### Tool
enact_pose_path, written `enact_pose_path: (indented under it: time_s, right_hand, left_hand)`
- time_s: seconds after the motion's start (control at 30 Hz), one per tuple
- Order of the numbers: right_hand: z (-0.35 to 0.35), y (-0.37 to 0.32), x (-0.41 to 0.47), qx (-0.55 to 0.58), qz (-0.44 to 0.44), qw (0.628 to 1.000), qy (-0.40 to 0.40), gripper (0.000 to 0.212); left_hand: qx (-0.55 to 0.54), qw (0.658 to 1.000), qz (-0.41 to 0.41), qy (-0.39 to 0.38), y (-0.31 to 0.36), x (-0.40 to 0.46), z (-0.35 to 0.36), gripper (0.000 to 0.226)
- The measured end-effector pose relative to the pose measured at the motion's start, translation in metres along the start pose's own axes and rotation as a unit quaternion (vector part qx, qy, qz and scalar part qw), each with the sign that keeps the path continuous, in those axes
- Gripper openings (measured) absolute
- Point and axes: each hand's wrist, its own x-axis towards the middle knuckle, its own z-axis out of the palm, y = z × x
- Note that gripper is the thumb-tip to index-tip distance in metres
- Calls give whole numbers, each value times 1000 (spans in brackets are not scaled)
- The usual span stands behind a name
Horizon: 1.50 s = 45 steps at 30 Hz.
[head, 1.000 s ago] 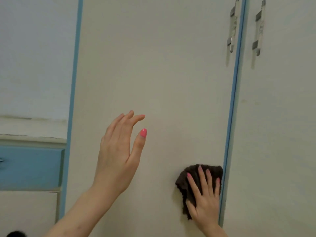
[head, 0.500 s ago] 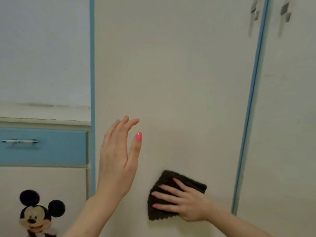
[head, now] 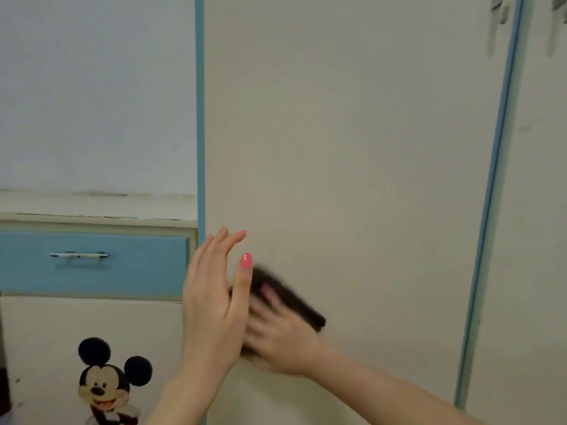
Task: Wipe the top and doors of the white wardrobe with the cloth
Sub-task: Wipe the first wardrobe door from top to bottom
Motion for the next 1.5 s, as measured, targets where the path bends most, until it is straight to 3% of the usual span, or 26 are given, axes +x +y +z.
enact_pose_path:
  time_s: [0.07, 0.1, 0.17, 0.23, 0.3, 0.37, 0.43, 0.5, 0.6, 0.67, 0.73, 0.8, 0.93, 1.0, 1.07, 1.13, 1.2, 1.27, 1.3, 1.4, 1.5]
  right_hand:
    - [9, -13, -25, -54, -246, 964, -82, 40]
    - [8, -9, -28, -72, -321, 938, -107, 42]
    - [5, 11, -18, -95, -359, 924, -87, 39]
    - [-2, 40, 12, -88, -252, 964, -7, 36]
    - [-12, 67, 49, -54, -36, 995, 80, 37]
    - [-22, 71, 77, -16, 186, 973, 133, 45]
    - [-15, 45, 84, 9, 294, 942, 161, 52]
    - [6, -2, 62, 23, 258, 954, 152, 50]
    - [27, -51, -8, 18, 12, 999, 35, 33]
    - [22, -50, -55, -3, -135, 989, -66, 35]
    - [9, -23, -85, -24, -185, 978, -96, 36]
    - [-11, 25, -95, -33, -131, 989, -51, 38]
    - [-51, 130, -71, -55, 117, 990, 57, 56]
    - [-58, 141, -56, -32, 242, 964, 102, 53]
    - [-48, 118, -57, -14, 296, 947, 120, 50]
    - [-29, 76, -85, -17, 210, 975, 77, 53]
    - [-17, 42, -131, -33, -39, 998, -43, 53]
    - [-21, 47, -175, -76, -246, 954, -152, 54]
    - [-27, 60, -188, -92, -279, 941, -165, 55]
    - [-46, 121, -199, -132, -198, 965, -111, 54]
    - [-71, 189, -187, -141, 29, 989, -35, 58]
  left_hand:
    - [11, 1000, -16, 6, -6, -5, -9, 47]
    - [19, 1000, -21, 8, -9, -6, -14, 48]
    - [30, 999, -23, 14, -12, -6, -22, 50]
    - [38, 999, -22, 20, -11, -2, -24, 48]
    - [33, 999, -22, 24, -8, 0, -20, 44]
    - [24, 999, -22, 23, -6, -1, -14, 42]
    - [26, 999, -20, 18, -6, -5, -9, 42]
    - [26, 999, -22, 12, -10, -13, -5, 42]
    - [21, 999, -37, 4, -14, -24, -3, 44]
    - [21, 999, -45, -2, -17, -28, -2, 45]
    - [22, 999, -46, 0, -16, -29, -1, 44]
    - [22, 999, -39, 3, -12, -28, 1, 43]
    - [-5, 999, -32, -3, 2, -25, 14, 42]
    - [-18, 999, -26, -4, 9, -24, 22, 42]
    - [-27, 999, -19, -7, 15, -26, 27, 44]
    - [-29, 999, -14, -14, 17, -31, 30, 45]
    - [-22, 999, -11, -19, 17, -35, 30, 45]
    - [-20, 999, -20, -19, 15, -37, 28, 44]
    - [-20, 999, -26, -18, 14, -36, 26, 43]
    - [-24, 999, -31, -16, 16, -29, 27, 41]
    - [-26, 999, -10, -22, 23, -26, 34, 42]
